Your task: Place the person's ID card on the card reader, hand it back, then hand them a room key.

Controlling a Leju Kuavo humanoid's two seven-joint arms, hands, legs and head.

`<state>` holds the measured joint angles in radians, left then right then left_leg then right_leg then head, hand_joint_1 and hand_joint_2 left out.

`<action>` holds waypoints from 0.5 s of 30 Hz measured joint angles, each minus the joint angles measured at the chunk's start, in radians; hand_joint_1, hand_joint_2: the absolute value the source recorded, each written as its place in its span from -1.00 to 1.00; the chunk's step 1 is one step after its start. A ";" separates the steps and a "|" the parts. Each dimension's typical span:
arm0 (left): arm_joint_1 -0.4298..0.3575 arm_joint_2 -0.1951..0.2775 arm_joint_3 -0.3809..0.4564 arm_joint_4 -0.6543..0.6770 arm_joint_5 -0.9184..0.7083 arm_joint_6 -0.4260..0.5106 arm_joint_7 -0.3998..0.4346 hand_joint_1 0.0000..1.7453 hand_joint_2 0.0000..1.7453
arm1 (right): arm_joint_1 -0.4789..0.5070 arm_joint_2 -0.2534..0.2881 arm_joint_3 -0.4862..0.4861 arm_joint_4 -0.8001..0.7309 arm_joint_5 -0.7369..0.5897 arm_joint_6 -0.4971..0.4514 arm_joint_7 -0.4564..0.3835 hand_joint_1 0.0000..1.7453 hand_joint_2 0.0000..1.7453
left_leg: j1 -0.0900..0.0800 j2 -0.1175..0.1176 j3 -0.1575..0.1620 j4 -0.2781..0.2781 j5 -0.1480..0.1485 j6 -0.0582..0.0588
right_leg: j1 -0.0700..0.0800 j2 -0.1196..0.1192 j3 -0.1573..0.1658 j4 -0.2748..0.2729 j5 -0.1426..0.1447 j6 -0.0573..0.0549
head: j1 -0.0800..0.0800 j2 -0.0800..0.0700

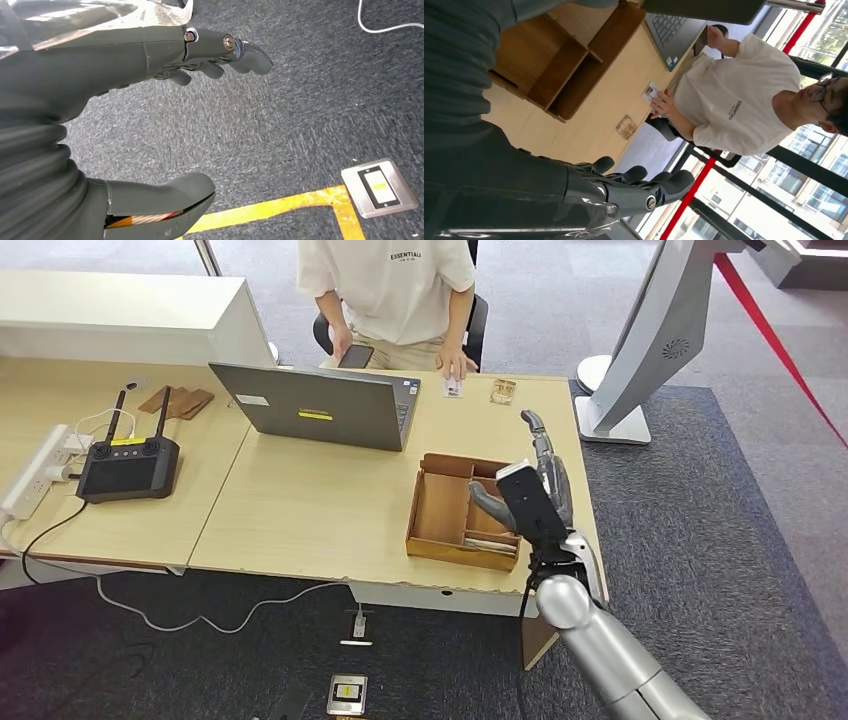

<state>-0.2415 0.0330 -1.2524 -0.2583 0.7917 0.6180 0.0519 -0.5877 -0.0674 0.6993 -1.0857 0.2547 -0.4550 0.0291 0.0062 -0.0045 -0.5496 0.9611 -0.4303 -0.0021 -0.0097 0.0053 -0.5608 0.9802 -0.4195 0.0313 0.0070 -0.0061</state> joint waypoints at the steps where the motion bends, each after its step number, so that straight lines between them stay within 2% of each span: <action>1: 0.001 0.001 0.000 0.000 -0.002 0.000 0.001 -1.00 1.00 | 0.019 -0.010 0.002 -0.020 0.036 0.004 0.013 -1.00 1.00 | 0.000 0.000 0.000 0.000 0.000 0.000 | 0.000 0.000 0.000 0.000 0.000 0.000 | 0.000 0.000; 8: 0.005 0.004 0.001 0.000 -0.005 0.005 0.014 -1.00 1.00 | 0.089 -0.057 0.016 -0.113 0.244 0.016 0.093 -1.00 1.00 | 0.000 0.000 0.000 0.000 0.000 0.000 | 0.000 0.000 0.000 0.000 0.000 0.000 | 0.000 0.000; 15: 0.002 0.002 0.001 0.000 -0.023 0.006 0.025 -1.00 1.00 | 0.126 -0.080 0.055 -0.131 0.676 0.057 0.241 -1.00 1.00 | 0.000 0.000 0.000 0.000 0.000 0.000 | 0.000 0.000 0.000 0.000 0.000 0.000 | 0.000 0.000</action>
<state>-0.2390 0.0349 -1.2516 -0.2586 0.7686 0.6237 0.0772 -0.4616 -0.1471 0.7545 -1.2170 0.9307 -0.3977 0.2702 0.0063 -0.0044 -0.5498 0.9610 -0.4303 -0.0022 -0.0096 0.0056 -0.5610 0.9804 -0.4195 0.0311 0.0069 -0.0062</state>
